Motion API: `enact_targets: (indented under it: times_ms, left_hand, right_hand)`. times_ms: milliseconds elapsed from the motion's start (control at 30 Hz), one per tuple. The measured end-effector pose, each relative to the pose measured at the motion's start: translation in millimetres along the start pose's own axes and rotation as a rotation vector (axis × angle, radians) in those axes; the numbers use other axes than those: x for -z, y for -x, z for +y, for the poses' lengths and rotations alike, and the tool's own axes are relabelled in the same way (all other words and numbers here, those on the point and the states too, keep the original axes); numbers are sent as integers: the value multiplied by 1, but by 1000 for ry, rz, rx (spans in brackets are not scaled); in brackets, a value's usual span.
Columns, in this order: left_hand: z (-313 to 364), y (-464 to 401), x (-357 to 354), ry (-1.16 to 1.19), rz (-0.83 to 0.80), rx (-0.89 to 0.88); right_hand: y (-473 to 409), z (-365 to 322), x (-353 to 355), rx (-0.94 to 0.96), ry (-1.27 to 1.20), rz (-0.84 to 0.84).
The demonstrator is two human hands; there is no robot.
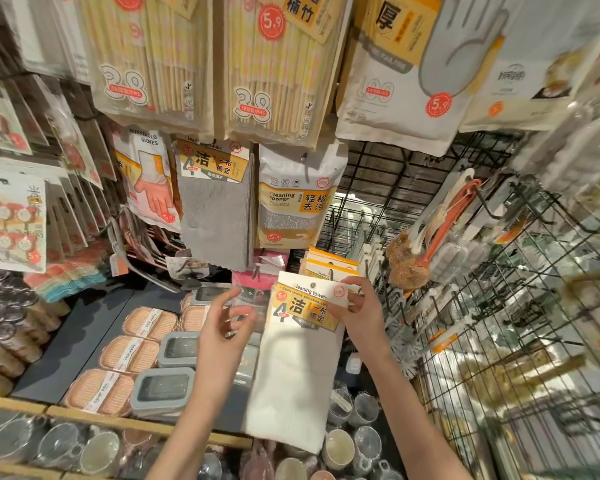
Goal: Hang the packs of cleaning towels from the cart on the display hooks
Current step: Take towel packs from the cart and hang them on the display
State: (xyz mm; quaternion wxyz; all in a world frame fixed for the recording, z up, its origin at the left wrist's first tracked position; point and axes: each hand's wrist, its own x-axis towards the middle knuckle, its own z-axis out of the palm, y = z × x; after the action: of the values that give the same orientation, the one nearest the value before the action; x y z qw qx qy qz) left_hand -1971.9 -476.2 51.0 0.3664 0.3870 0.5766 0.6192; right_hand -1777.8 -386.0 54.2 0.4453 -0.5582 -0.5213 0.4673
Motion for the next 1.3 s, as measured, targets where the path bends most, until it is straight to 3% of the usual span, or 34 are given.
enact_targets:
  times_ms: [667, 1300]
  left_hand:
    - [-10, 2, 20, -91, 35, -35]
    - [-9, 1, 21, -105, 21, 10]
  right_hand:
    - [-48, 58, 6, -93, -3, 270]
    - [-87, 74, -11, -25, 281, 439]
